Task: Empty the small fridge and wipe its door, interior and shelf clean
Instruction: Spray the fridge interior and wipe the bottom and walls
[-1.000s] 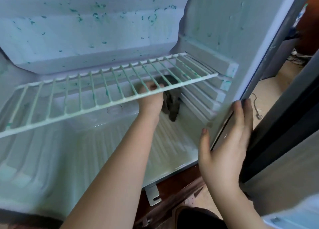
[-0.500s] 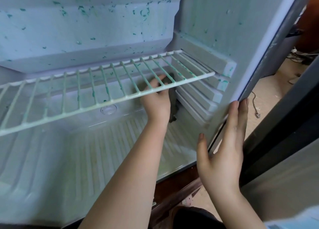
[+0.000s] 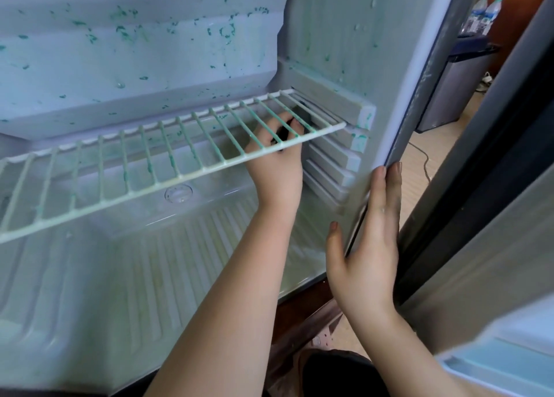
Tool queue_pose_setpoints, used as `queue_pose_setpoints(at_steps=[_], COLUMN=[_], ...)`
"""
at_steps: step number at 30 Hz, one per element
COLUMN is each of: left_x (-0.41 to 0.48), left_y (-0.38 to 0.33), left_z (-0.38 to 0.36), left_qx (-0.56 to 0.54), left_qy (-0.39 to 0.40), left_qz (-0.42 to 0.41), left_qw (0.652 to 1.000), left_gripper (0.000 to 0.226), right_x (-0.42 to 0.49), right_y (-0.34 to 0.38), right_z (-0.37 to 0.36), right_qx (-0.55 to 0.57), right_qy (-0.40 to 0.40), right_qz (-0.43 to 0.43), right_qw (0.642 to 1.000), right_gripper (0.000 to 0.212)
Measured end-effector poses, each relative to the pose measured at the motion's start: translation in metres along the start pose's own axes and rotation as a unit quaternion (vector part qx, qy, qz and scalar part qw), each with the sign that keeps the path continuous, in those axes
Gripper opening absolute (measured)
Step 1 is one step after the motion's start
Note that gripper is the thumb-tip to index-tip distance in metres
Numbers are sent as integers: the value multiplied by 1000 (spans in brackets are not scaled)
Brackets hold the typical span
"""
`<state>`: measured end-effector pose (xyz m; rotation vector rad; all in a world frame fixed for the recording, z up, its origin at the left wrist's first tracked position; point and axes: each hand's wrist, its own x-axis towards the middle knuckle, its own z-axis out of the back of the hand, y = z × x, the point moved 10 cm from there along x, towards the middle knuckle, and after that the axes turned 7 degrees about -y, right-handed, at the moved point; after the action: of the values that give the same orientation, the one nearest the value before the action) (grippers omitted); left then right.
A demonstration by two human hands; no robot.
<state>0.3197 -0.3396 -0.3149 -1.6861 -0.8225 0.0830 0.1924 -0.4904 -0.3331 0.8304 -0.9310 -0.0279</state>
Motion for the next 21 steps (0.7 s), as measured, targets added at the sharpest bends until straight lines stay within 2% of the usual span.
queue_pose_setpoints(at_steps=[6, 14, 18, 21], left_x=[-30, -33, -46, -61], left_y=[-12, -7, -9, -11], left_z=[-4, -10, -8, -2], left_qx=[-33, -114, -95, -76], left_qy=[74, 52, 64, 54], left_qz=[27, 145, 148, 156], left_qw=[996, 981, 982, 983], left_gripper=[15, 18, 19, 28], right_x=[-3, -5, -5, -5], right_y=[5, 4, 4, 5], right_z=[2, 1, 4, 6], right_qx=[15, 37, 49, 56], right_qy=[23, 40, 30, 29], right_qz=[-9, -19, -29, -36], right_qw=[1000, 998, 998, 997], right_gripper=[87, 88, 83, 81])
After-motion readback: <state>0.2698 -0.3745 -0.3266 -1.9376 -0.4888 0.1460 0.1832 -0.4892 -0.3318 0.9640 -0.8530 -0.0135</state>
